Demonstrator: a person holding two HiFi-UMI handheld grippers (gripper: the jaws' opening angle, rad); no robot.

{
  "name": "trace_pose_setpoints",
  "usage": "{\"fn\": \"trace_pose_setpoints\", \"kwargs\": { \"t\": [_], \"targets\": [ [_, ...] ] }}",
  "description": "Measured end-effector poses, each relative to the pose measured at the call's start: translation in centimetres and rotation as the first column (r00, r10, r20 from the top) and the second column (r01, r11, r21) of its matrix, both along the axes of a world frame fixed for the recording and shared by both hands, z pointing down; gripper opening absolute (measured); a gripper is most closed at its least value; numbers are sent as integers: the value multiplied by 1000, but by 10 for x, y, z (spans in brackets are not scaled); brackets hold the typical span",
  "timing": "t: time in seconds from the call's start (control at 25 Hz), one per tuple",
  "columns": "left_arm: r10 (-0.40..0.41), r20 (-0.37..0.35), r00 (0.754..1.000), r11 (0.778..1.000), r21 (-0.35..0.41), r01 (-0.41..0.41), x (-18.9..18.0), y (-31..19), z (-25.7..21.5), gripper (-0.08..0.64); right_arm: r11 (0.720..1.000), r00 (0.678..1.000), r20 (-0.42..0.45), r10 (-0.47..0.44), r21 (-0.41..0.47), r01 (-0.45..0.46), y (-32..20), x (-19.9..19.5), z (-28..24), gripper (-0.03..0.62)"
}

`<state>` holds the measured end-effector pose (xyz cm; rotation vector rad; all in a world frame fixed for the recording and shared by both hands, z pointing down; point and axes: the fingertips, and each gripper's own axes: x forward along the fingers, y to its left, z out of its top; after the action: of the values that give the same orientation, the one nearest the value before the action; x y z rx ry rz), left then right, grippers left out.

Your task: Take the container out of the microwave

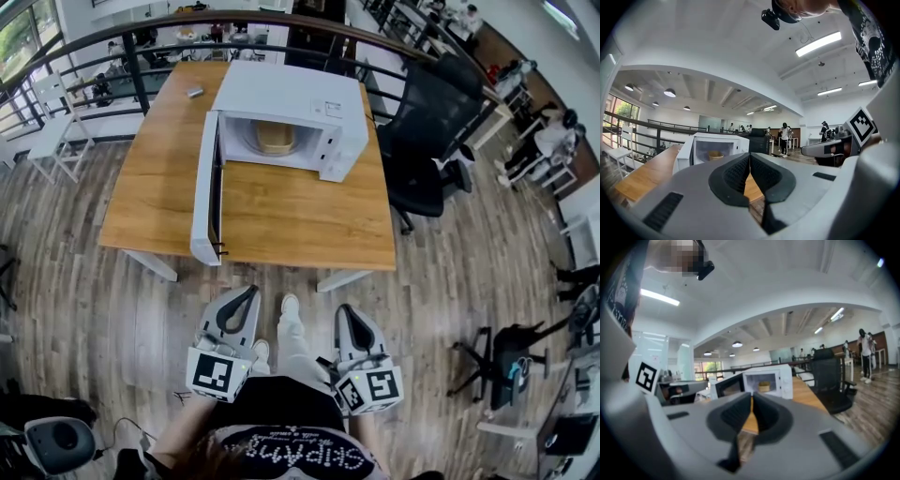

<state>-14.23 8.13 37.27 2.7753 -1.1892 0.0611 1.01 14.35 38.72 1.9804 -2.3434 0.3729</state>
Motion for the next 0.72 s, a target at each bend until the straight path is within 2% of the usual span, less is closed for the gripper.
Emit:
{"fn": "trace_pose_setpoints", "kwargs": {
  "t": [0.32,0.52,0.72],
  "targets": [
    [-35,13,999,999,-7,35,12,-25,6,32,999,999,25,-31,-24,32,-35,21,14,37],
    [-76,29,997,997,-20,77,24,-58,10,32,997,996,38,-77,-20,78,-77,31,15,37],
    [-109,36,993,994,0,109,45,-96,4,32,992,991,35,-127,-21,127,-124,49,13,37]
  ]
}}
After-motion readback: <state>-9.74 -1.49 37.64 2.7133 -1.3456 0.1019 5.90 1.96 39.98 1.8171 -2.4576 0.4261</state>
